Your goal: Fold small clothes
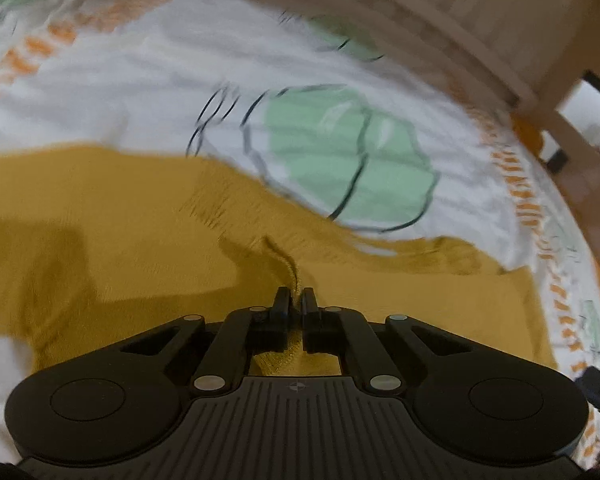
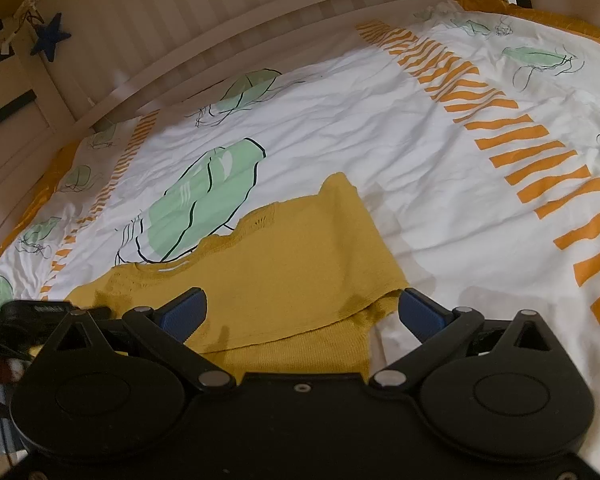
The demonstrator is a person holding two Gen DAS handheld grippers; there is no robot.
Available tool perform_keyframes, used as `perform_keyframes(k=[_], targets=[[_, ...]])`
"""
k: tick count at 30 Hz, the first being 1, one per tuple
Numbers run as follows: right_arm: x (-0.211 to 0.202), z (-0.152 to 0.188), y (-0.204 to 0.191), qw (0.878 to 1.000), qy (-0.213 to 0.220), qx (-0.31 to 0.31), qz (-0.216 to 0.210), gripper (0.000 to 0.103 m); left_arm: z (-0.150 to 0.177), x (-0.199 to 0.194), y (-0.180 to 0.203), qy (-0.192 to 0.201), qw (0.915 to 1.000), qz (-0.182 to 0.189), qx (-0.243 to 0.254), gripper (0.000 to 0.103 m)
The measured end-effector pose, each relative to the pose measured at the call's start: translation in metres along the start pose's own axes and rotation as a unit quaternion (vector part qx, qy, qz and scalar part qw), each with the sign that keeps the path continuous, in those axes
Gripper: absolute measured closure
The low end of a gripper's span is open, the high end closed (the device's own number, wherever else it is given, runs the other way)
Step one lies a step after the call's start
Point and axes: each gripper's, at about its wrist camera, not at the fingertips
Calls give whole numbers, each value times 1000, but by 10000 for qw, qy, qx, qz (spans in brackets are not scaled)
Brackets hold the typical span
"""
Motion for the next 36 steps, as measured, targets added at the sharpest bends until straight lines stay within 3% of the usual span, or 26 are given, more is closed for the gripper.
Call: perform_keyframes(k=[6,11,16,21,27,36], targets=[[1,1,-2,10000,-26,-38,-21,1,-30,-58,11,807,9963,215,181,98],[3,2,-1,10000,-62,-27,-4,1,-45,-77,-2,1088,9938,-82,220,98],[5,4,-2,9999,-106,-51,-3,1,-43,-66,-25,905,9950,-424,57,98],[6,5,-4,9998,-160,-80,-12,1,-33,-42,-42,436,9970,-637,67,97],[8,6,-5,9997,-197,-106,-46,1,-21,-28,-59,280,9951,-934,176,96],[11,10,-12,9994,-273,-194,-90,1,-14,-20,-67,406,9771,-1927,811,95]])
Point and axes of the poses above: each gripper's, at about its wrist camera, not at the fingertips, and x roughly the way its jaws point, y to its right, z to its underside, and after that the axes turned 1 degree about -y, right-handed
